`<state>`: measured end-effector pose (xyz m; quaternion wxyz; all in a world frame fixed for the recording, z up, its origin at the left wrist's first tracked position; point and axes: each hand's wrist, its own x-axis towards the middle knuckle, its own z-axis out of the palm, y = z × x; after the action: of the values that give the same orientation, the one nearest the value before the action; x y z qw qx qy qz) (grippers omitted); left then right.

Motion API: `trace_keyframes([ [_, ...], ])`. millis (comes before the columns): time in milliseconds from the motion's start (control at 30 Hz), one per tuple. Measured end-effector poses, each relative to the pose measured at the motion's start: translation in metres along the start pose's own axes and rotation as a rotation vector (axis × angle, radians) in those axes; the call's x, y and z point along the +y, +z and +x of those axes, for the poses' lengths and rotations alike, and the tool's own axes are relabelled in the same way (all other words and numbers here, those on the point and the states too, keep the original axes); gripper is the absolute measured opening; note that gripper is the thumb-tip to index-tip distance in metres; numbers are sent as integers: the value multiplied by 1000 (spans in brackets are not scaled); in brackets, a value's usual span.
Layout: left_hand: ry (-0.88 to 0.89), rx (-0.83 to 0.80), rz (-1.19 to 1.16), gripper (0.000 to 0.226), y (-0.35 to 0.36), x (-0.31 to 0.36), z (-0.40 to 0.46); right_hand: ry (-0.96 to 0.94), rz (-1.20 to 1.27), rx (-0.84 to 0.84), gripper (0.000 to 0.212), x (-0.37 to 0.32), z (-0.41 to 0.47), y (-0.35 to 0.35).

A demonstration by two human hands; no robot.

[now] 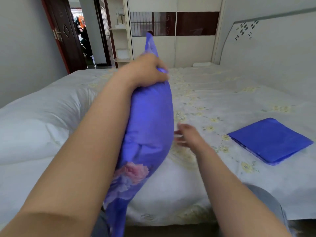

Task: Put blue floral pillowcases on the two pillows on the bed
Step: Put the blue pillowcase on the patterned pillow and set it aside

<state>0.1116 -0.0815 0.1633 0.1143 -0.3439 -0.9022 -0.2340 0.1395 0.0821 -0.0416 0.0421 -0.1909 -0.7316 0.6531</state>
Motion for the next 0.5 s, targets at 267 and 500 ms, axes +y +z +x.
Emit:
trace_keyframes([
  [267, 253, -436, -430, 25, 153, 39, -26, -173, -200, 150, 40, -73, 0, -78],
  [500, -157, -159, 62, 75, 153, -39, -46, -42, -643, 72, 82, -29, 5, -64],
])
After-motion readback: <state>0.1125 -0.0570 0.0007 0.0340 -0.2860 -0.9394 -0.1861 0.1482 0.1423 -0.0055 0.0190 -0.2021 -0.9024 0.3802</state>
